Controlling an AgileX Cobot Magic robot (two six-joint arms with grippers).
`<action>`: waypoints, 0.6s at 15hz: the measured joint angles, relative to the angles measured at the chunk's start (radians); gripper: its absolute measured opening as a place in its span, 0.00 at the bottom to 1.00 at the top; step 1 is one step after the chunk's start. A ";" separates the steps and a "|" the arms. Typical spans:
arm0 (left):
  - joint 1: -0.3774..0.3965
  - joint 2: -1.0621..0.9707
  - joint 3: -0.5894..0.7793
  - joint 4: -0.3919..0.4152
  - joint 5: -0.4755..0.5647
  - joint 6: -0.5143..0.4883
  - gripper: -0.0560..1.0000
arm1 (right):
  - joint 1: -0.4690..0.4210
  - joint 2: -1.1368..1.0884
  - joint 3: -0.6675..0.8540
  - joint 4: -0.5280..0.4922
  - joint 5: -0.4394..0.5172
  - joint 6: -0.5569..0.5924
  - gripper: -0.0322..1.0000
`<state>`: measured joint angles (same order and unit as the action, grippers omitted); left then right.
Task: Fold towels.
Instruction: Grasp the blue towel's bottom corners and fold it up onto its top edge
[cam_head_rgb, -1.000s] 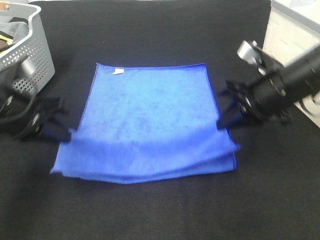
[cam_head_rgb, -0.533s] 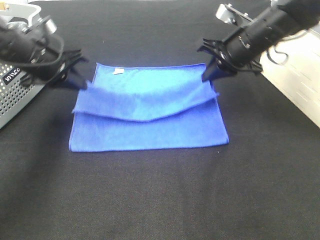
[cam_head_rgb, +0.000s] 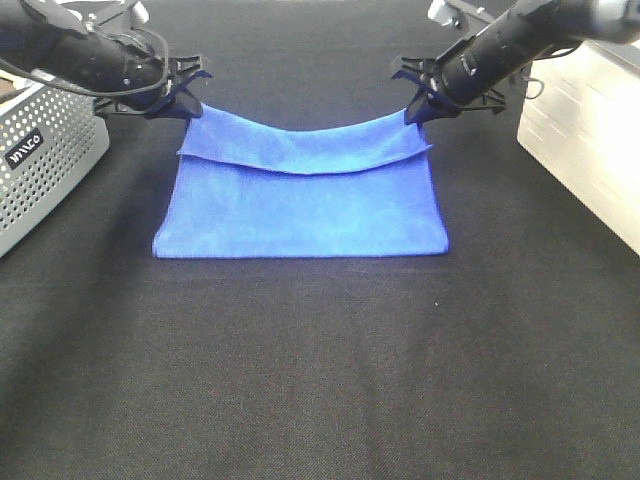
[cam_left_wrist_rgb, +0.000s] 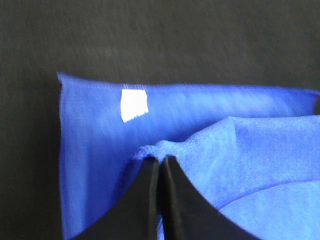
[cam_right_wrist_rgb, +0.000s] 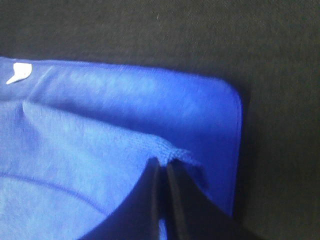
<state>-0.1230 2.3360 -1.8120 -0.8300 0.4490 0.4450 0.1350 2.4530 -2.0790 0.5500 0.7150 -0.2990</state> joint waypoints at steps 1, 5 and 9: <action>0.000 0.000 0.000 0.000 0.000 0.000 0.05 | 0.000 0.000 0.000 0.000 0.000 0.000 0.03; -0.001 0.087 -0.070 0.014 -0.120 0.000 0.05 | 0.000 0.109 -0.105 -0.064 -0.035 0.000 0.03; -0.002 0.115 -0.070 0.014 -0.137 0.017 0.32 | 0.000 0.119 -0.107 -0.091 -0.065 0.007 0.29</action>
<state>-0.1250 2.4510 -1.8820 -0.8160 0.3120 0.4620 0.1350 2.5720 -2.1860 0.4590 0.6500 -0.2920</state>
